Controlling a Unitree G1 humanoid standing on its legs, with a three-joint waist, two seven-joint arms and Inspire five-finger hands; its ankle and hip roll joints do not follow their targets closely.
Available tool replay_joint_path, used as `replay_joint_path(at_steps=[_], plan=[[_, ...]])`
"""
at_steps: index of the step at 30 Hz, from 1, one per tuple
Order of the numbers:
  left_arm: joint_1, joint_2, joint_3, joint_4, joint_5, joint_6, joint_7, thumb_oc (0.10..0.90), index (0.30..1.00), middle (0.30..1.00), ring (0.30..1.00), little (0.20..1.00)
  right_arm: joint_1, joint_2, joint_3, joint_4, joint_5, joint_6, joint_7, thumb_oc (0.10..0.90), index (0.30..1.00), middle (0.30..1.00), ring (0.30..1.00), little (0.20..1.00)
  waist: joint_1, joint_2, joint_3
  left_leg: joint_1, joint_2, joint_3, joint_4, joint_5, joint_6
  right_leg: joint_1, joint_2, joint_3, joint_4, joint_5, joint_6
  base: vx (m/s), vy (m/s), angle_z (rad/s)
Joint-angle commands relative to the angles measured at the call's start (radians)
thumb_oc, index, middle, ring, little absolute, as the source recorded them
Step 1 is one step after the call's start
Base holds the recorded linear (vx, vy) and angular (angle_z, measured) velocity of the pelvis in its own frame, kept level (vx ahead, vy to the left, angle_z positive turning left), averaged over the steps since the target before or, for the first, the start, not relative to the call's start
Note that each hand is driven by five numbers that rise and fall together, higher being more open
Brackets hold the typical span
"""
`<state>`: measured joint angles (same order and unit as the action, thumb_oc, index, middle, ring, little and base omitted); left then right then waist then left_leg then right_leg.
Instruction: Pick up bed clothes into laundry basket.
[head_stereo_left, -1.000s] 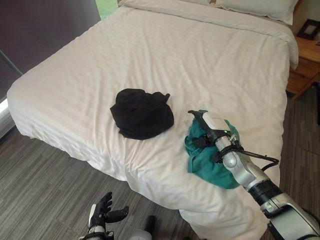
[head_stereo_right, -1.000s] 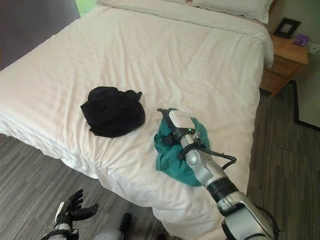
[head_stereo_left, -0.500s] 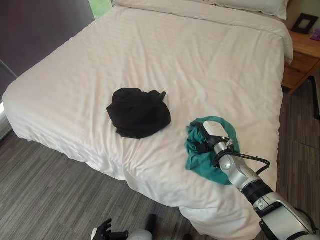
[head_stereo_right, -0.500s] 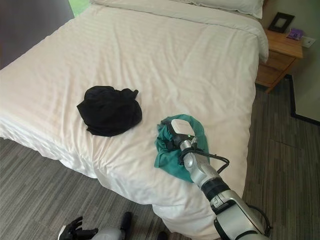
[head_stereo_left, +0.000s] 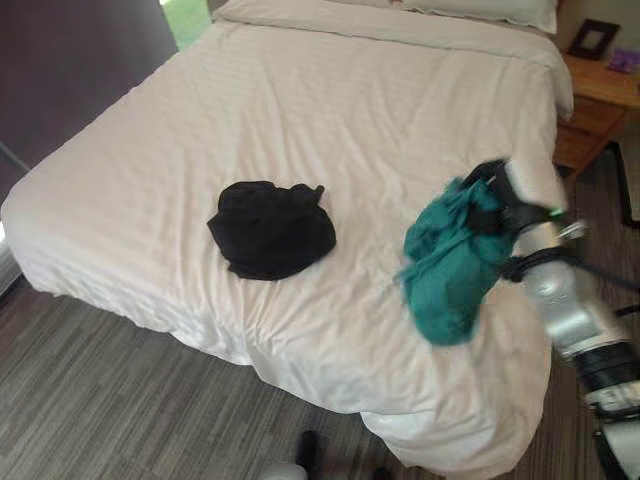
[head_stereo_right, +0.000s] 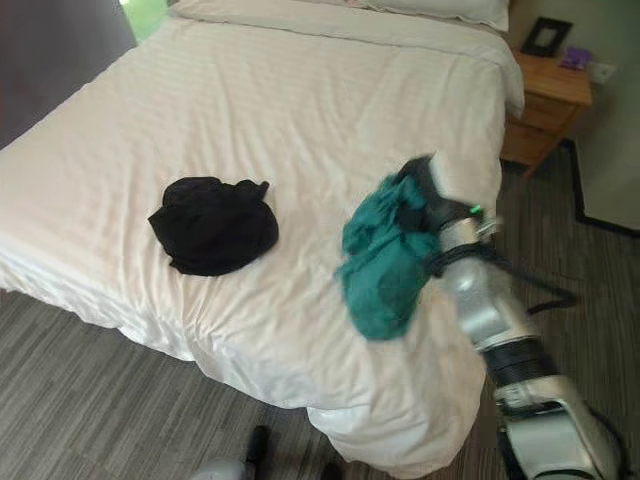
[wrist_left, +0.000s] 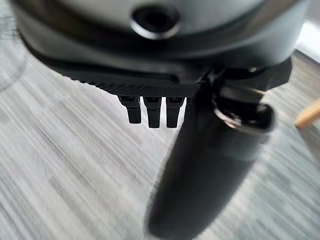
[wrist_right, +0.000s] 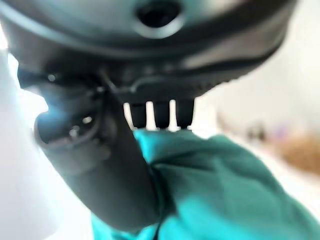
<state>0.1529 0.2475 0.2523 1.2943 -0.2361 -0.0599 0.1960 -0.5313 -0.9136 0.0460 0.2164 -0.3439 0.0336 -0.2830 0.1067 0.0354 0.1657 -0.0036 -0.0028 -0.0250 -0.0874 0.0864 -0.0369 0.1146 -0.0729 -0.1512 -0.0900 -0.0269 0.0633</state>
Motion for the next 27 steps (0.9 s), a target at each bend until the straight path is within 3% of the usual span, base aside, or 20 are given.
replay_joint_path(at_steps=[1, 3, 4, 7, 8, 11, 13, 15, 19, 21, 24, 27], plan=[[-0.030, 0.092, -0.001, 0.068, -0.016, -0.022, 0.038, 0.800, 0.900, 0.900, 0.900, 0.900, -0.052, -0.143, -0.094, -0.105, 0.027, -0.047, -0.141, 0.400, 0.300, 0.300, 0.300, 0.300, -0.030, -0.046, -0.077, 0.012, 0.055, 0.039, 0.000, -0.054, -0.061, 0.005, -0.076, 0.021, 0.003, 0.032, 0.099, 0.02, -0.005, -0.20], [-0.026, 0.102, 0.012, 0.059, -0.021, -0.027, 0.036, 0.800, 0.900, 0.900, 0.900, 0.900, 0.052, -0.182, -0.207, -0.117, 0.052, -0.051, -0.165, 0.400, 0.300, 0.300, 0.300, 0.300, -0.043, -0.042, -0.080, 0.014, 0.057, 0.041, 0.000, -0.058, -0.061, 0.003, -0.076, 0.022, 0.003, 0.032, 0.102, 0.02, -0.018, -0.14], [-0.025, 0.121, 0.021, 0.049, -0.030, -0.030, 0.036, 0.800, 0.900, 0.900, 0.900, 0.900, 0.161, -0.201, -0.312, -0.107, 0.071, -0.053, -0.180, 0.400, 0.300, 0.300, 0.300, 0.300, -0.045, -0.044, -0.083, 0.015, 0.059, 0.046, 0.000, -0.061, -0.062, 0.000, -0.077, 0.023, 0.003, 0.034, 0.105, 0.00, 0.000, 0.00], [-0.025, 0.137, 0.036, 0.044, -0.041, -0.034, 0.040, 0.800, 0.900, 0.900, 0.900, 0.900, 0.242, -0.203, -0.386, -0.098, 0.086, -0.055, -0.191, 0.400, 0.300, 0.300, 0.300, 0.300, -0.046, -0.043, -0.085, 0.017, 0.060, 0.049, 0.000, -0.063, -0.063, -0.002, -0.078, 0.026, 0.003, 0.035, 0.106, -0.01, -0.014, -0.07], [-0.040, 0.193, 0.088, 0.015, -0.058, -0.051, 0.070, 0.800, 0.900, 0.900, 0.900, 0.900, 0.374, -0.179, -0.490, -0.055, 0.107, -0.055, -0.214, 0.400, 0.300, 0.300, 0.300, 0.300, -0.074, -0.033, -0.082, 0.013, 0.063, 0.054, 0.000, -0.046, -0.062, -0.010, -0.078, 0.031, 0.003, 0.053, 0.109, 0.02, -0.025, -0.11], [-0.081, 0.282, 0.093, -0.073, -0.058, -0.080, 0.130, 0.800, 0.900, 0.900, 0.900, 0.900, 0.528, -0.132, -0.560, 0.013, 0.106, -0.049, -0.222, 0.400, 0.300, 0.300, 0.300, 0.300, -0.080, -0.030, -0.085, 0.023, 0.064, 0.059, 0.000, -0.068, -0.064, -0.007, -0.078, 0.036, 0.003, 0.040, 0.112, 0.03, -0.028, -0.02], [-0.103, 0.352, 0.120, -0.183, -0.070, -0.106, 0.177, 0.800, 0.900, 0.900, 0.900, 0.900, 0.610, -0.086, -0.559, 0.098, 0.104, -0.032, -0.206, 0.400, 0.300, 0.300, 0.300, 0.300, -0.086, -0.021, -0.083, 0.024, 0.067, 0.065, 0.000, -0.069, -0.064, -0.012, -0.079, 0.040, 0.003, 0.044, 0.114, -0.01, -0.008, -0.25], [-0.099, 0.355, 0.120, -0.191, -0.069, -0.102, 0.180, 0.800, 0.900, 0.900, 0.900, 0.900, 0.612, -0.081, -0.559, 0.101, 0.105, -0.036, -0.207, 0.400, 0.300, 0.300, 0.300, 0.300, -0.083, -0.025, -0.084, 0.025, 0.067, 0.066, 0.000, -0.070, -0.064, -0.012, -0.079, 0.041, 0.003, 0.043, 0.114, 0.00, -0.001, -0.03], [-0.123, 0.494, 0.195, -0.488, 0.004, -0.115, 0.279, 0.800, 0.900, 0.900, 0.900, 0.900, 0.623, 0.030, -0.439, 0.459, 0.138, 0.015, -0.172, 0.400, 0.300, 0.300, 0.300, 0.300, -0.086, -0.018, -0.085, 0.022, 0.068, 0.071, 0.000, -0.069, -0.058, -0.013, -0.078, 0.050, 0.003, 0.046, 0.113, 0.00, -0.021, -0.08], [-0.117, 0.496, 0.204, -0.495, 0.007, -0.111, 0.281, 0.800, 0.900, 0.900, 0.900, 0.900, 0.607, 0.029, -0.425, 0.473, 0.141, 0.008, -0.176, 0.400, 0.300, 0.300, 0.300, 0.300, -0.091, -0.023, -0.084, 0.023, 0.067, 0.072, 0.000, -0.069, -0.058, -0.013, -0.078, 0.050, 0.003, 0.045, 0.113, 0.01, -0.011, -0.10], [-0.163, 0.587, 0.264, -0.641, 0.020, -0.126, 0.336, 0.800, 0.900, 0.900, 0.900, 0.900, 0.602, 0.115, -0.325, 0.739, 0.190, 0.021, -0.122, 0.400, 0.300, 0.300, 0.300, 0.300, -0.099, -0.014, -0.086, 0.025, 0.065, 0.072, 0.000, -0.071, -0.058, -0.010, -0.078, 0.051, 0.003, 0.043, 0.112, 0.02, -0.002, -0.07], [-0.185, 0.613, 0.264, -0.684, 0.016, -0.137, 0.349, 0.800, 0.900, 0.900, 0.900, 0.900, 0.591, 0.138, -0.283, 0.810, 0.205, 0.019, -0.099, 0.400, 0.300, 0.300, 0.300, 0.300, -0.101, -0.013, -0.084, 0.025, 0.065, 0.072, 0.000, -0.070, -0.059, -0.010, -0.078, 0.050, 0.003, 0.044, 0.113, 0.00, 0.000, -0.01]])
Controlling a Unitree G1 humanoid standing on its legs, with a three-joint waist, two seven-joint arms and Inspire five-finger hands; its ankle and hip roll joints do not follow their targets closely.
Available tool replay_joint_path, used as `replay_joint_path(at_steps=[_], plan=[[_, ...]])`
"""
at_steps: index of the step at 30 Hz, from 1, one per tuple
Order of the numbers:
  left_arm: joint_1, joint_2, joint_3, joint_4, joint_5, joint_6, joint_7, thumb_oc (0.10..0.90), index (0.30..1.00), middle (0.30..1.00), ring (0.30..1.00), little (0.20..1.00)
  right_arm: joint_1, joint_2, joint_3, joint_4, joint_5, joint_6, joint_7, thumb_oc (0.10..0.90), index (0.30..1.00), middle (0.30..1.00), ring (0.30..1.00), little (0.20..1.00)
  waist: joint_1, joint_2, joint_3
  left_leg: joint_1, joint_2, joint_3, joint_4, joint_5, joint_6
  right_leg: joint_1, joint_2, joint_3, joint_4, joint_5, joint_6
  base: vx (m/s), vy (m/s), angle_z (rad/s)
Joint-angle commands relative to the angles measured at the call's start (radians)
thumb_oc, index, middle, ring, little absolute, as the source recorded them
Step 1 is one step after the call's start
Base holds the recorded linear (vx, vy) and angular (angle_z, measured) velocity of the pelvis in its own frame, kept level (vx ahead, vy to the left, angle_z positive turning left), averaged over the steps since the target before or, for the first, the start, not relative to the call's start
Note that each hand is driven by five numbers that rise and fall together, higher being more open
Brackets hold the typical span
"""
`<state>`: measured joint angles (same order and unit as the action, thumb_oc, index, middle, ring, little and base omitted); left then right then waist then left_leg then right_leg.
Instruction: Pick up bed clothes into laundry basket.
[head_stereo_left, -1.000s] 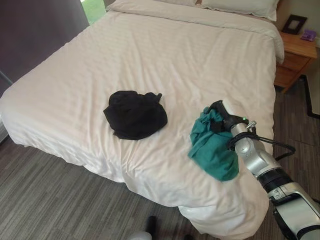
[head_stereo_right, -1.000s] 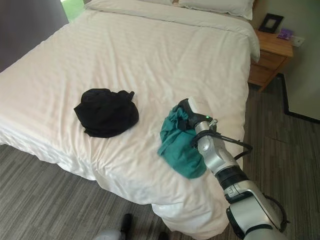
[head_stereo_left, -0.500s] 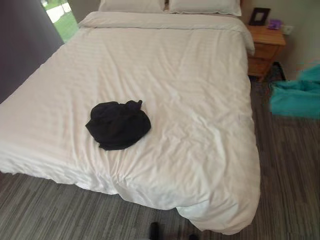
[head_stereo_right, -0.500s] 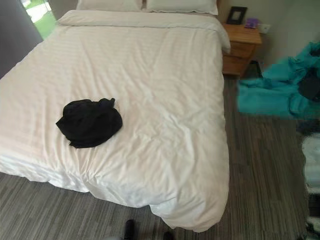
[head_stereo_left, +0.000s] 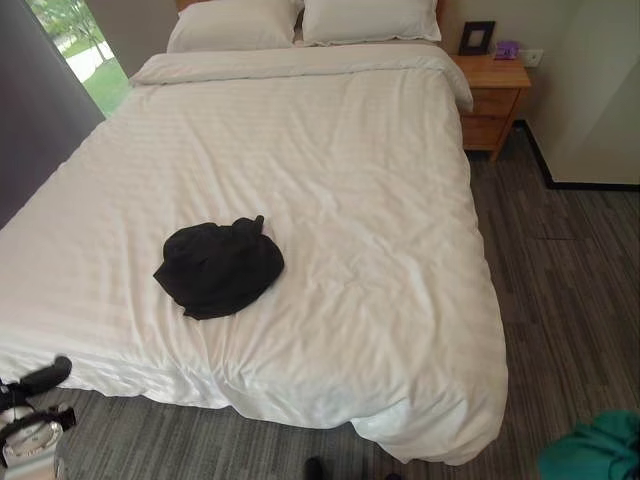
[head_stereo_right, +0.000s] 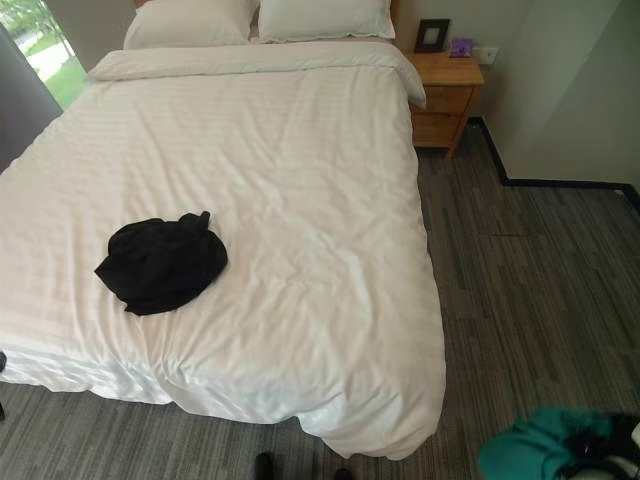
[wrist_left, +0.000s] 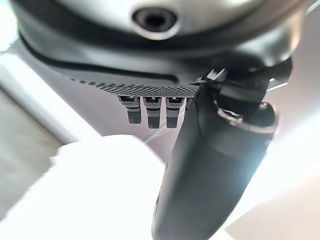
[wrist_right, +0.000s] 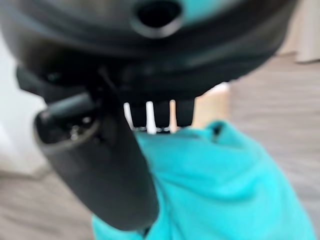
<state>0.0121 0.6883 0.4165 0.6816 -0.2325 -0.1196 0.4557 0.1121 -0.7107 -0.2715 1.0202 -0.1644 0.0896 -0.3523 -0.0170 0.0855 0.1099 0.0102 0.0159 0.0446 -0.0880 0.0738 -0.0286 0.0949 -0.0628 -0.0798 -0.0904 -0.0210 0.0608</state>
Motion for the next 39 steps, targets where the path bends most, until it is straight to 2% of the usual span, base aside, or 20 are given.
replay_joint_path(at_steps=[1, 3, 6, 9, 11, 15, 17, 20, 21, 23, 24, 26, 28, 30, 32, 37, 38, 39], plan=[[-0.043, 0.174, 0.101, -0.072, 0.013, -0.077, 0.090, 0.800, 0.900, 0.900, 0.900, 0.900, -0.058, -0.064, 0.039, 0.013, 0.027, -0.040, -0.030, 0.400, 0.300, 0.300, 0.300, 0.300, 0.022, -0.065, -0.027, 0.012, 0.046, 0.003, 0.001, -0.057, -0.067, 0.010, -0.088, -0.021, 0.003, 0.038, 0.116, 0.00, 0.000, 0.00], [-0.096, 0.211, 0.078, -0.137, 0.006, -0.091, 0.090, 0.800, 0.900, 0.900, 0.900, 0.900, -0.069, -0.018, 0.104, 0.100, 0.045, -0.039, 0.007, 0.400, 0.300, 0.300, 0.300, 0.300, 0.020, -0.064, -0.026, 0.010, 0.046, 0.003, 0.001, -0.056, -0.068, 0.007, -0.088, -0.019, 0.003, 0.040, 0.116, 0.00, 0.000, -0.02], [-0.139, 0.237, 0.043, -0.174, -0.005, -0.112, 0.076, 0.800, 0.900, 0.900, 0.900, 0.900, -0.082, 0.015, 0.134, 0.147, 0.070, -0.046, 0.030, 0.400, 0.300, 0.300, 0.300, 0.300, 0.018, -0.068, -0.023, 0.010, 0.045, 0.004, 0.001, -0.055, -0.068, 0.007, -0.088, -0.019, 0.003, 0.042, 0.117, 0.00, 0.000, 0.00], [-0.227, 0.242, -0.051, -0.225, -0.025, -0.140, 0.042, 0.800, 0.900, 0.900, 0.900, 0.900, -0.094, 0.079, 0.185, 0.198, 0.119, -0.052, 0.061, 0.400, 0.300, 0.300, 0.300, 0.300, 0.003, -0.067, -0.022, 0.011, 0.043, 0.006, 0.001, -0.058, -0.068, 0.004, -0.091, -0.014, 0.003, 0.045, 0.120, 0.01, 0.021, 0.01], [-0.264, 0.247, -0.085, -0.218, -0.021, -0.138, 0.038, 0.800, 0.900, 0.900, 0.900, 0.900, -0.098, 0.093, 0.195, 0.206, 0.122, -0.056, 0.065, 0.400, 0.300, 0.300, 0.300, 0.300, 0.004, -0.069, -0.022, 0.011, 0.042, 0.007, 0.001, -0.060, -0.067, 0.002, -0.091, -0.013, 0.003, 0.047, 0.122, 0.01, 0.015, 0.02], [-0.400, 0.262, -0.228, -0.162, 0.043, -0.112, 0.013, 0.800, 0.900, 0.900, 0.900, 0.900, -0.104, 0.139, 0.245, 0.203, 0.109, -0.060, 0.078, 0.400, 0.300, 0.300, 0.300, 0.300, -0.016, -0.072, -0.023, 0.012, 0.041, 0.021, 0.001, -0.065, -0.066, -0.008, -0.095, -0.002, 0.003, 0.057, 0.129, 0.01, 0.029, -0.02], [-0.495, 0.240, -0.327, -0.116, 0.084, -0.092, 0.001, 0.800, 0.900, 0.900, 0.900, 0.900, -0.106, 0.162, 0.286, 0.192, 0.093, -0.063, 0.082, 0.400, 0.300, 0.300, 0.300, 0.300, -0.038, -0.073, -0.025, 0.015, 0.040, 0.032, 0.001, -0.070, -0.064, -0.013, -0.097, 0.004, 0.003, 0.063, 0.132, 0.01, 0.061, -0.06], [-0.572, 0.217, -0.412, -0.057, 0.122, -0.072, -0.011, 0.800, 0.900, 0.900, 0.900, 0.900, -0.099, 0.183, 0.305, 0.178, 0.080, -0.066, 0.082, 0.400, 0.300, 0.300, 0.300, 0.300, -0.053, -0.077, -0.025, 0.017, 0.040, 0.045, 0.001, -0.074, -0.062, -0.022, -0.099, 0.014, 0.003, 0.069, 0.136, 0.01, 0.039, -0.11], [-0.621, 0.205, -0.458, -0.032, 0.137, -0.063, -0.035, 0.800, 0.900, 0.900, 0.900, 0.900, -0.137, 0.133, 0.298, 0.228, 0.101, -0.055, 0.105, 0.400, 0.300, 0.300, 0.300, 0.300, -0.053, -0.083, -0.029, 0.016, 0.039, 0.045, 0.001, -0.075, -0.063, -0.024, -0.099, 0.014, 0.003, 0.071, 0.138, 0.01, 0.012, -0.22], [-0.636, 0.204, -0.466, -0.024, 0.136, -0.064, -0.035, 0.800, 0.900, 0.900, 0.900, 0.900, -0.142, 0.131, 0.295, 0.235, 0.103, -0.058, 0.107, 0.400, 0.300, 0.300, 0.300, 0.300, -0.049, -0.082, -0.025, 0.016, 0.039, 0.045, 0.001, -0.075, -0.063, -0.024, -0.099, 0.014, 0.003, 0.070, 0.138, 0.01, 0.003, -0.15], [-0.686, 0.163, -0.545, 0.023, 0.170, -0.055, -0.052, 0.800, 0.900, 0.900, 0.900, 0.900, -0.194, 0.091, 0.304, 0.301, 0.128, -0.047, 0.116, 0.400, 0.300, 0.300, 0.300, 0.300, -0.049, -0.091, -0.027, 0.011, 0.040, 0.045, 0.001, -0.074, -0.063, -0.027, -0.101, 0.007, 0.003, 0.072, 0.140, 0.01, 0.005, -0.08], [-0.716, 0.157, -0.575, 0.054, 0.182, -0.055, -0.055, 0.800, 0.900, 0.900, 0.900, 0.900, -0.201, 0.083, 0.306, 0.311, 0.131, -0.049, 0.121, 0.400, 0.300, 0.300, 0.300, 0.300, -0.049, -0.093, -0.026, 0.010, 0.039, 0.046, 0.001, -0.073, -0.063, -0.029, -0.102, 0.006, 0.003, 0.073, 0.141, 0.00, 0.000, 0.00], [-0.797, 0.130, -0.664, 0.203, 0.250, -0.017, -0.057, 0.800, 0.900, 0.900, 0.900, 0.900, -0.212, 0.059, 0.299, 0.340, 0.143, -0.048, 0.119, 0.400, 0.300, 0.300, 0.300, 0.300, -0.057, -0.096, -0.025, 0.004, 0.037, 0.058, 0.001, -0.073, -0.063, -0.041, -0.101, 0.005, 0.003, 0.080, 0.146, 0.03, 0.048, -0.05], [-0.798, 0.129, -0.665, 0.204, 0.250, -0.017, -0.057, 0.800, 0.900, 0.900, 0.900, 0.900, -0.212, 0.059, 0.298, 0.340, 0.143, -0.048, 0.119, 0.400, 0.300, 0.300, 0.300, 0.300, -0.056, -0.096, -0.025, 0.004, 0.037, 0.058, 0.001, -0.073, -0.063, -0.041, -0.101, 0.005, 0.003, 0.080, 0.146, 0.00, 0.020, -0.16], [-0.848, 0.101, -0.705, 0.324, 0.305, 0.023, -0.060, 0.800, 0.900, 0.900, 0.900, 0.900, -0.228, 0.043, 0.298, 0.367, 0.150, -0.043, 0.118, 0.400, 0.300, 0.300, 0.300, 0.300, -0.061, -0.099, -0.022, -0.004, 0.038, 0.068, 0.001, -0.069, -0.064, -0.051, -0.099, 0.000, 0.003, 0.085, 0.151, -0.02, 0.027, -0.14], [-0.904, 0.066, -0.748, 0.425, 0.366, 0.049, -0.061, 0.800, 0.900, 0.900, 0.900, 0.900, -0.249, 0.019, 0.297, 0.403, 0.163, -0.037, 0.130, 0.400, 0.300, 0.300, 0.300, 0.300, -0.060, -0.106, -0.015, -0.016, 0.036, 0.068, 0.001, -0.065, -0.065, -0.057, -0.099, -0.008, 0.003, 0.085, 0.151, -0.01, 0.010, -0.03], [-0.912, 0.046, -0.772, 0.494, 0.427, 0.083, -0.061, 0.800, 0.900, 0.900, 0.900, 0.900, -0.254, 0.024, 0.307, 0.403, 0.165, -0.038, 0.128, 0.400, 0.300, 0.300, 0.300, 0.300, -0.065, -0.106, -0.007, -0.022, 0.035, 0.066, 0.001, -0.061, -0.064, -0.064, -0.098, -0.008, 0.003, 0.087, 0.150, 0.00, 0.000, 0.00], [-0.917, 0.045, -0.774, 0.498, 0.428, 0.082, -0.060, 0.800, 0.900, 0.900, 0.900, 0.900, -0.254, 0.025, 0.306, 0.403, 0.166, -0.038, 0.128, 0.400, 0.300, 0.300, 0.300, 0.300, -0.065, -0.107, -0.006, -0.022, 0.035, 0.065, 0.001, -0.061, -0.064, -0.064, -0.098, -0.009, 0.003, 0.087, 0.150, -0.04, 0.033, 0.04]])
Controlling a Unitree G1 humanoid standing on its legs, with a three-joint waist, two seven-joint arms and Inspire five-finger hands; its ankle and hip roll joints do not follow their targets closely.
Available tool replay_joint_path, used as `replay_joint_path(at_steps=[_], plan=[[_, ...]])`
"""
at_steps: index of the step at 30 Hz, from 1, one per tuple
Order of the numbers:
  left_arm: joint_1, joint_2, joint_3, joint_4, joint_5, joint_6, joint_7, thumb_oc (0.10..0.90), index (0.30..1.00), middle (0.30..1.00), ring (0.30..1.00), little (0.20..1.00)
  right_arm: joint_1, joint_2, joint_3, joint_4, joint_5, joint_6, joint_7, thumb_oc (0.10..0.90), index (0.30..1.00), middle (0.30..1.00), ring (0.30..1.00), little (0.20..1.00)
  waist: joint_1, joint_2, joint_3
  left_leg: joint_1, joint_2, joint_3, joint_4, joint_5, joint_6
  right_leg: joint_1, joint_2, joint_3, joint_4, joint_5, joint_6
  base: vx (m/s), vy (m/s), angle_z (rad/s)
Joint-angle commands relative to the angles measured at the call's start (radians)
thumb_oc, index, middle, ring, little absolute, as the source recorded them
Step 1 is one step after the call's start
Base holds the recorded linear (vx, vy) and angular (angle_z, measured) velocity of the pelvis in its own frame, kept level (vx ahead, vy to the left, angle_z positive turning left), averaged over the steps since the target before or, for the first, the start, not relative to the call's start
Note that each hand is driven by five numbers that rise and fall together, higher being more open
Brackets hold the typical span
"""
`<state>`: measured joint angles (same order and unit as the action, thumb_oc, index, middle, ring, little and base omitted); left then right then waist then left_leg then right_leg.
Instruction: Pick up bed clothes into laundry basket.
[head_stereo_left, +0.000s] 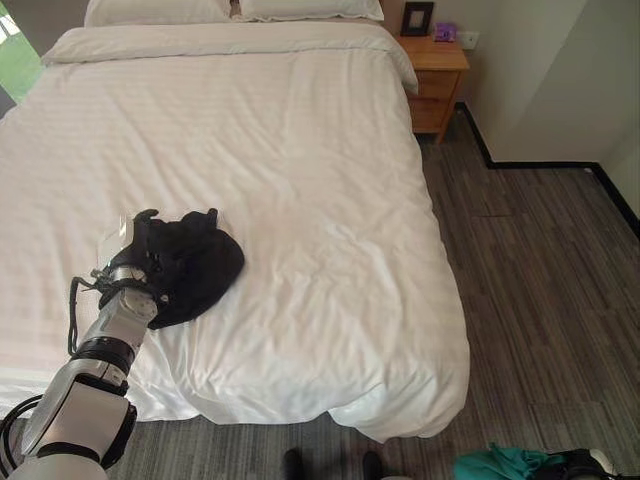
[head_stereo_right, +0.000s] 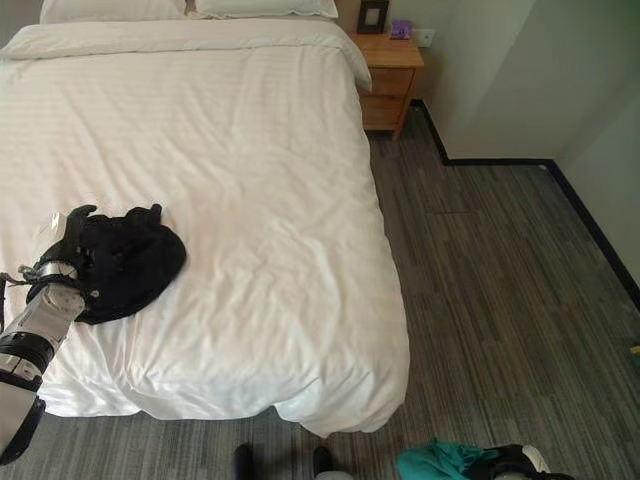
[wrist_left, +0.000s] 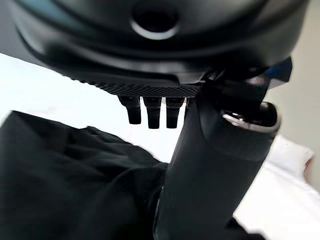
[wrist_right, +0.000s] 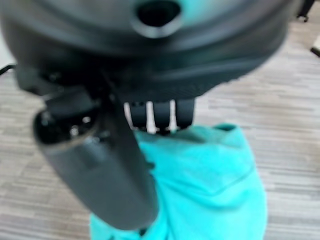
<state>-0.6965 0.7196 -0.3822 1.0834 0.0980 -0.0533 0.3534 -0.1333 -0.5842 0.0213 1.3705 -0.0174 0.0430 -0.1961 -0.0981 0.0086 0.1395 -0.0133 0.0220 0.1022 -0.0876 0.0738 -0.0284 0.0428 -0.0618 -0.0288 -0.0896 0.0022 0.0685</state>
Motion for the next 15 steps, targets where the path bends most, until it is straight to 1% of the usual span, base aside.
replay_joint_path(at_steps=[1, 3, 5, 6, 7, 8, 10, 11, 12, 13, 15], plan=[[-0.209, 0.001, -0.003, 0.132, 0.155, 0.038, 0.046, 0.800, 0.900, 0.900, 0.900, 0.900, -0.014, -0.105, 0.019, 0.051, 0.019, 0.005, -0.030, 0.400, 0.300, 0.300, 0.300, 0.300, 0.013, -0.031, -0.029, -0.006, 0.029, 0.006, 0.000, -0.058, -0.065, -0.022, -0.098, -0.060, 0.002, 0.066, 0.142, -0.04, 0.015, 0.05], [-0.207, -0.013, -0.016, 0.153, 0.181, 0.050, 0.042, 0.800, 0.900, 0.900, 0.900, 0.900, -0.022, -0.107, 0.024, 0.051, 0.018, 0.005, -0.031, 0.400, 0.300, 0.300, 0.300, 0.300, 0.013, -0.030, -0.026, -0.012, 0.030, 0.006, 0.000, -0.057, -0.065, -0.029, -0.097, -0.060, 0.002, 0.067, 0.142, -0.04, 0.013, 0.01], [-0.181, -0.061, -0.026, 0.211, 0.205, 0.070, 0.005, 0.800, 0.900, 0.900, 0.900, 0.900, -0.047, -0.118, 0.043, 0.046, 0.012, 0.007, -0.029, 0.400, 0.300, 0.300, 0.300, 0.300, 0.008, -0.031, -0.021, -0.022, 0.033, 0.007, 0.000, -0.053, -0.067, -0.042, -0.093, -0.059, 0.002, 0.070, 0.140, -0.04, 0.009, -0.01], [-0.181, -0.061, -0.026, 0.211, 0.205, 0.070, 0.005, 0.800, 0.900, 0.900, 0.900, 0.900, -0.047, -0.118, 0.043, 0.046, 0.012, 0.007, -0.029, 0.400, 0.300, 0.300, 0.300, 0.300, 0.008, -0.031, -0.021, -0.022, 0.033, 0.007, 0.000, -0.053, -0.067, -0.042, -0.093, -0.059, 0.002, 0.070, 0.140, -0.05, 0.020, 0.01], [-0.137, -0.102, -0.020, 0.258, 0.207, 0.074, -0.035, 0.527, 0.491, 0.491, 0.491, 0.491, -0.072, -0.142, 0.056, 0.044, 0.001, 0.011, -0.019, 0.400, 0.300, 0.300, 0.300, 0.300, 0.004, -0.031, -0.019, -0.026, 0.034, 0.012, 0.000, -0.051, -0.069, -0.049, -0.091, -0.055, 0.002, 0.071, 0.139, -0.03, 0.022, -0.02], [-0.103, -0.127, -0.022, 0.280, 0.217, 0.075, -0.062, 0.400, 0.300, 0.300, 0.300, 0.300, -0.090, -0.159, 0.066, 0.044, -0.011, 0.013, -0.013, 0.400, 0.300, 0.300, 0.300, 0.300, 0.002, -0.029, -0.019, -0.025, 0.036, 0.016, 0.000, -0.052, -0.070, -0.052, -0.088, -0.054, 0.002, 0.071, 0.138, -0.04, 0.025, -0.08], [-0.067, -0.136, -0.025, 0.287, 0.237, 0.076, -0.065, 0.400, 0.300, 0.300, 0.300, 0.300, -0.122, -0.189, 0.074, 0.033, -0.019, 0.003, -0.012, 0.400, 0.300, 0.300, 0.300, 0.300, 0.001, -0.027, -0.017, -0.020, 0.040, 0.021, 0.000, -0.053, -0.072, -0.052, -0.084, -0.051, 0.002, 0.067, 0.135, -0.02, -0.002, -0.09], [-0.049, -0.127, -0.029, 0.281, 0.252, 0.071, -0.065, 0.400, 0.300, 0.300, 0.300, 0.300, -0.122, -0.197, 0.072, 0.024, -0.023, -0.002, -0.013, 0.400, 0.300, 0.300, 0.300, 0.300, 0.000, -0.026, -0.015, -0.017, 0.042, 0.021, 0.000, -0.053, -0.073, -0.051, -0.082, -0.049, 0.002, 0.066, 0.134, 0.00, 0.000, 0.00], [-0.047, -0.127, -0.028, 0.280, 0.253, 0.071, -0.065, 0.400, 0.300, 0.300, 0.300, 0.300, -0.122, -0.197, 0.072, 0.023, -0.024, -0.002, -0.013, 0.400, 0.300, 0.300, 0.300, 0.300, 0.001, -0.026, -0.015, -0.016, 0.042, 0.022, 0.000, -0.054, -0.073, -0.050, -0.081, -0.049, 0.002, 0.066, 0.134, -0.04, -0.024, -0.01], [-0.048, -0.113, -0.047, 0.255, 0.277, 0.067, -0.047, 0.400, 0.300, 0.300, 0.300, 0.300, -0.136, -0.218, 0.072, 0.011, -0.029, -0.012, -0.019, 0.400, 0.300, 0.300, 0.300, 0.300, 0.001, -0.024, -0.013, -0.011, 0.045, 0.021, 0.000, -0.053, -0.074, -0.046, -0.079, -0.050, 0.002, 0.065, 0.134, -0.05, -0.040, -0.02], [-0.067, -0.087, -0.056, 0.218, 0.279, 0.059, -0.023, 0.400, 0.300, 0.300, 0.300, 0.300, -0.149, -0.242, 0.068, 0.005, -0.031, -0.021, -0.026, 0.400, 0.300, 0.300, 0.300, 0.300, 0.008, -0.021, -0.008, -0.002, 0.049, 0.020, 0.000, -0.051, -0.077, -0.033, -0.075, -0.054, 0.002, 0.059, 0.132, -0.07, -0.071, -0.03]])
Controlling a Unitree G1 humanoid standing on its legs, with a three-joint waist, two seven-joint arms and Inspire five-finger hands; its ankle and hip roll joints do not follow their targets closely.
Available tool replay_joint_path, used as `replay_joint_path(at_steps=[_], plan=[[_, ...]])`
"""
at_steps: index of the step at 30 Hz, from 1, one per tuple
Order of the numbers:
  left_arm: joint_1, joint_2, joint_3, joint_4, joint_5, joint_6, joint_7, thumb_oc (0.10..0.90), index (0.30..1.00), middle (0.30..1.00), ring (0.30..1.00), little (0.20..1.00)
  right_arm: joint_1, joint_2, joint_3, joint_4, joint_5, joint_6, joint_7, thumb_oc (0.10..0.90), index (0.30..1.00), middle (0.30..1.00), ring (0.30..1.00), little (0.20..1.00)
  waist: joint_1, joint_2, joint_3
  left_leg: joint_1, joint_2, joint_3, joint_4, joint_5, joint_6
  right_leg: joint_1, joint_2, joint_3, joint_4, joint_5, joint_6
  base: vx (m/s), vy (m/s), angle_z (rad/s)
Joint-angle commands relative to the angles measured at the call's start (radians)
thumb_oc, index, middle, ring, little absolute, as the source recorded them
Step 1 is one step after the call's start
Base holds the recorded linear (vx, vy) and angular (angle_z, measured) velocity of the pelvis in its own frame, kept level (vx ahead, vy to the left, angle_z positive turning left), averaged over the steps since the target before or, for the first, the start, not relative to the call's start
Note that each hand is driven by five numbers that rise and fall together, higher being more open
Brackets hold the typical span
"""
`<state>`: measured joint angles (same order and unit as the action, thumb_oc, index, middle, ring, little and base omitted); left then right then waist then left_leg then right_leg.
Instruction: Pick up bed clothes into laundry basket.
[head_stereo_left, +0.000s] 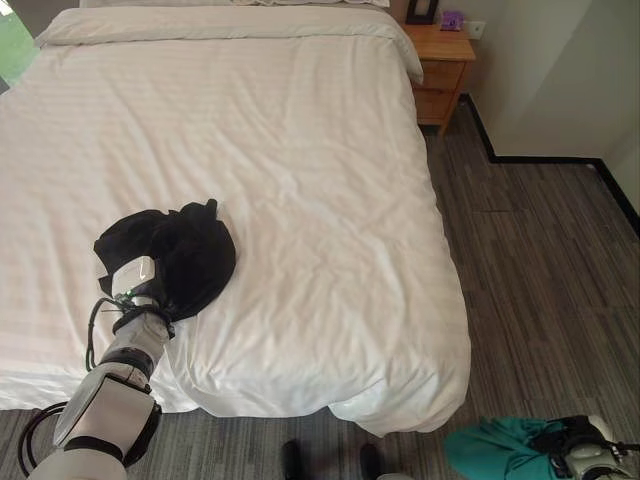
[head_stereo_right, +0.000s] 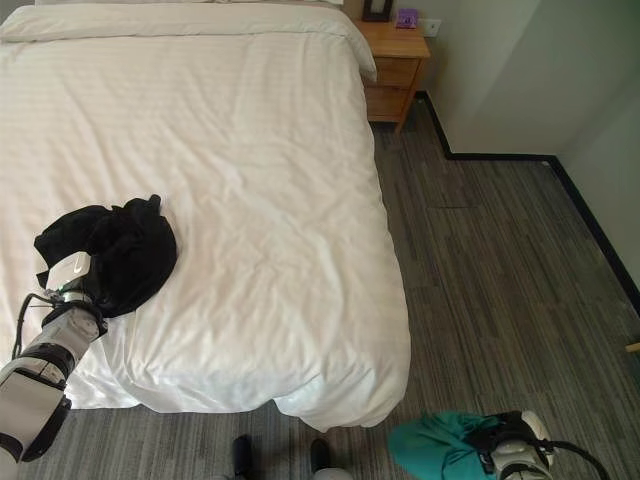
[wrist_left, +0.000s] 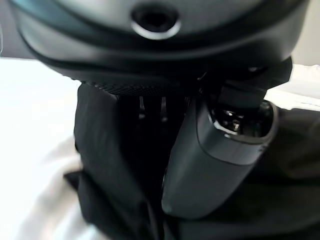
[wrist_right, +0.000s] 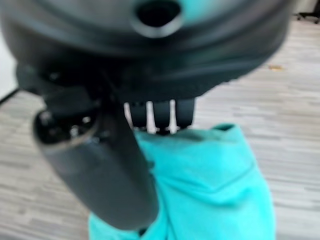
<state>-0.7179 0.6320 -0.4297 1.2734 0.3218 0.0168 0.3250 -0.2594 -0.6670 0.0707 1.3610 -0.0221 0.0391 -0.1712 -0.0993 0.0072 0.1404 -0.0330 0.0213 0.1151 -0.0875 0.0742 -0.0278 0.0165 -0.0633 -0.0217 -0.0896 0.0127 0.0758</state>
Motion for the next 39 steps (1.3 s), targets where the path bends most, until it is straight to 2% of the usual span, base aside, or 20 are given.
replay_joint_path(at_steps=[1, 9, 13, 15, 16, 18, 20, 21, 22, 23, 25, 26, 28, 32, 33, 34, 35, 36, 37, 39], plan=[[-0.053, 0.013, -0.011, 0.008, 0.056, -0.014, 0.018, 0.400, 0.300, 0.300, 0.300, 0.300, -0.026, -0.166, 0.016, 0.014, -0.026, -0.019, -0.052, 0.400, 0.300, 0.300, 0.300, 0.300, 0.013, -0.019, -0.007, 0.021, 0.051, 0.005, 0.000, -0.051, -0.077, 0.000, -0.071, -0.063, 0.002, 0.046, 0.123, -0.07, -0.101, -0.05], [-0.083, 0.207, 0.026, -0.323, 0.071, -0.035, 0.167, 0.400, 0.300, 0.300, 0.300, 0.300, -0.041, -0.256, -0.017, 0.003, -0.024, -0.052, -0.083, 0.400, 0.300, 0.300, 0.300, 0.300, 0.051, -0.006, -0.015, 0.052, 0.070, -0.028, 0.000, -0.036, -0.090, 0.063, -0.052, -0.098, 0.002, 0.012, 0.103, -0.06, -0.102, 0.08], [0.115, 0.294, 0.273, -0.779, -0.028, -0.101, 0.252, 0.400, 0.300, 0.300, 0.300, 0.300, -0.053, -0.307, -0.054, -0.030, -0.017, -0.056, -0.104, 0.400, 0.300, 0.300, 0.300, 0.300, 0.111, -0.009, 0.016, 0.054, 0.071, -0.083, 0.027, 0.006, -0.088, 0.075, -0.029, -0.086, 0.002, -0.005, 0.082, -0.15, -0.051, 0.11], [0.249, 0.257, 0.446, -1.000, -0.088, -0.155, 0.312, 0.400, 0.300, 0.300, 0.300, 0.300, -0.072, -0.312, -0.061, -0.060, -0.010, -0.057, -0.123, 0.400, 0.300, 0.300, 0.300, 0.300, 0.142, -0.056, 0.056, -0.028, 0.017, -0.156, 0.219, -0.076, -0.110, 0.060, -0.055, -0.086, 0.002, 0.022, 0.063, -0.40, -0.100, -0.08], [0.379, 0.217, 0.575, -1.183, -0.098, -0.198, 0.376, 0.400, 0.300, 0.300, 0.300, 0.300, -0.149, -0.246, -0.004, -0.184, -0.032, -0.037, -0.162, 0.400, 0.300, 0.300, 0.300, 0.300, 0.185, -0.088, 0.058, -0.021, -0.016, -0.236, 0.374, -0.139, -0.113, 0.033, -0.058, -0.072, 0.002, 0.046, 0.054, -0.39, -0.035, -0.19], [0.434, 0.176, 0.636, -1.258, -0.093, -0.207, 0.398, 0.400, 0.300, 0.300, 0.300, 0.300, -0.151, -0.233, 0.021, -0.231, -0.038, -0.047, -0.166, 0.400, 0.300, 0.300, 0.300, 0.300, 0.175, -0.094, 0.046, -0.021, -0.023, -0.269, 0.439, -0.144, -0.104, 0.017, -0.055, -0.066, 0.002, 0.055, 0.054, -0.21, 0.021, -0.60], [0.460, 0.086, 0.682, -1.363, -0.098, -0.234, 0.416, 0.400, 0.300, 0.300, 0.300, 0.300, -0.108, -0.200, 0.001, -0.317, -0.057, -0.053, -0.178, 0.400, 0.300, 0.300, 0.300, 0.300, 0.157, -0.113, 0.025, 0.019, -0.055, -0.380, 0.569, -0.147, -0.085, -0.014, -0.033, -0.004, 0.002, 0.094, 0.076, -0.21, 0.072, -0.62], [0.470, 0.057, 0.678, -1.388, -0.108, -0.245, 0.413, 0.400, 0.300, 0.300, 0.300, 0.300, -0.075, -0.194, -0.018, -0.347, -0.067, -0.054, -0.183, 0.400, 0.300, 0.300, 0.300, 0.300, 0.133, -0.105, 0.009, 0.054, -0.033, -0.389, 0.540, -0.161, -0.082, -0.030, -0.013, 0.014, 0.002, 0.101, 0.086, -0.26, 0.175, -0.70], [0.476, 0.015, 0.650, -1.419, -0.099, -0.248, 0.378, 0.400, 0.300, 0.300, 0.300, 0.300, -0.015, -0.170, -0.052, -0.441, -0.103, -0.054, -0.192, 0.400, 0.300, 0.300, 0.300, 0.300, 0.078, -0.078, -0.020, 0.183, 0.007, -0.402, 0.357, -0.243, -0.061, -0.091, 0.021, 0.042, 0.002, 0.143, 0.104, -0.26, 0.216, -0.71], [0.484, -0.003, 0.632, -1.427, -0.070, -0.242, 0.361, 0.400, 0.300, 0.300, 0.300, 0.300, 0.019, -0.152, -0.074, -0.497, -0.123, -0.057, -0.202, 0.400, 0.300, 0.300, 0.300, 0.300, 0.062, -0.076, -0.022, 0.223, -0.006, -0.385, 0.276, -0.300, -0.038, -0.116, 0.025, 0.053, 0.002, 0.174, 0.117, -0.20, 0.169, -0.60], [0.484, -0.004, 0.627, -1.428, -0.068, -0.241, 0.361, 0.400, 0.300, 0.300, 0.300, 0.300, 0.032, -0.150, -0.084, -0.507, -0.126, -0.052, -0.201, 0.400, 0.300, 0.300, 0.300, 0.300, 0.073, -0.075, -0.024, 0.231, -0.003, -0.377, 0.264, -0.298, -0.036, -0.116, 0.029, 0.060, 0.002, 0.175, 0.118, -0.15, 0.104, -0.22], [0.469, -0.027, 0.568, -1.422, -0.036, -0.237, 0.341, 0.400, 0.300, 0.300, 0.300, 0.300, 0.084, -0.123, -0.115, -0.581, -0.170, -0.061, -0.230, 0.400, 0.300, 0.300, 0.300, 0.300, 0.029, -0.076, -0.023, 0.280, -0.014, -0.352, 0.133, -0.333, -0.009, -0.190, 0.014, 0.038, 0.013, 0.237, 0.147, -0.36, 0.223, -0.43], [0.415, -0.064, 0.469, -1.359, -0.010, -0.207, 0.339, 0.400, 0.300, 0.300, 0.300, 0.300, 0.143, -0.065, -0.118, -0.695, -0.237, -0.055, -0.265, 0.400, 0.300, 0.300, 0.300, 0.300, -0.018, -0.083, 0.022, 0.308, -0.044, -0.322, 0.031, -0.265, 0.005, -0.269, 0.004, 0.018, 0.063, 0.350, 0.186, -0.70, 0.199, -0.57], [0.363, -0.072, 0.391, -1.311, 0.017, -0.197, 0.325, 0.400, 0.300, 0.300, 0.300, 0.300, 0.151, -0.050, -0.117, -0.751, -0.269, -0.055, -0.292, 0.400, 0.300, 0.300, 0.300, 0.300, -0.009, -0.067, 0.046, 0.285, -0.048, -0.283, 0.002, -0.212, 0.017, -0.271, -0.016, 0.004, 0.151, 0.249, 0.186, -0.44, 0.100, -0.78], [0.371, -0.062, 0.413, -1.311, 0.035, -0.170, 0.307, 0.400, 0.300, 0.300, 0.300, 0.300, 0.338, -0.092, -0.289, -1.137, -0.335, -0.057, -0.261, 0.400, 0.300, 0.300, 0.300, 0.300, -0.048, -0.046, 0.051, 0.263, -0.057, -0.225, 0.002, -0.189, 0.040, -0.224, -0.057, -0.020, 0.256, 0.170, 0.173, -0.59, 0.193, -1.05], [0.377, -0.070, 0.406, -1.307, 0.042, -0.167, 0.293, 0.400, 0.300, 0.300, 0.300, 0.300, 0.358, -0.069, -0.316, -1.254, -0.351, -0.081, -0.246, 0.400, 0.300, 0.300, 0.300, 0.300, -0.051, -0.029, 0.052, 0.235, -0.053, -0.195, 0.004, -0.162, 0.043, -0.202, -0.086, -0.027, 0.338, 0.154, 0.150, -0.55, 0.198, -0.80], [0.377, -0.070, 0.405, -1.307, 0.042, -0.167, 0.293, 0.400, 0.300, 0.300, 0.300, 0.300, 0.366, -0.067, -0.321, -1.263, -0.353, -0.077, -0.242, 0.400, 0.300, 0.300, 0.300, 0.300, -0.047, -0.028, 0.049, 0.239, -0.051, -0.194, 0.002, -0.169, 0.044, -0.204, -0.084, -0.023, 0.348, 0.140, 0.152, -0.55, 0.147, -0.82], [0.384, -0.090, 0.388, -1.304, 0.049, -0.162, 0.291, 0.400, 0.300, 0.300, 0.300, 0.300, 0.389, -0.034, -0.323, -1.380, -0.396, -0.101, -0.239, 0.400, 0.300, 0.300, 0.300, 0.300, -0.044, 0.007, 0.042, 0.203, -0.029, -0.137, 0.004, -0.143, 0.049, -0.155, -0.145, -0.037, 0.492, 0.093, 0.118, -0.30, 0.103, -0.94], [0.383, -0.091, 0.385, -1.303, 0.050, -0.162, 0.292, 0.400, 0.300, 0.300, 0.300, 0.300, 0.396, -0.031, -0.329, -1.389, -0.398, -0.098, -0.236, 0.400, 0.300, 0.300, 0.300, 0.300, -0.038, 0.005, 0.039, 0.200, -0.032, -0.132, 0.003, -0.138, 0.049, -0.164, -0.147, -0.031, 0.498, 0.094, 0.116, -0.53, 0.145, -1.20], [0.395, -0.114, 0.360, -1.313, 0.045, -0.159, 0.280, 0.400, 0.300, 0.300, 0.300, 0.300, 0.376, -0.021, -0.303, -1.425, -0.422, -0.105, -0.227, 0.400, 0.300, 0.300, 0.300, 0.300, -0.011, 0.028, 0.021, 0.147, -0.014, -0.058, 0.003, -0.104, 0.054, -0.099, -0.220, -0.073, 0.607, 0.076, 0.096, -0.42, 0.072, -1.11]])
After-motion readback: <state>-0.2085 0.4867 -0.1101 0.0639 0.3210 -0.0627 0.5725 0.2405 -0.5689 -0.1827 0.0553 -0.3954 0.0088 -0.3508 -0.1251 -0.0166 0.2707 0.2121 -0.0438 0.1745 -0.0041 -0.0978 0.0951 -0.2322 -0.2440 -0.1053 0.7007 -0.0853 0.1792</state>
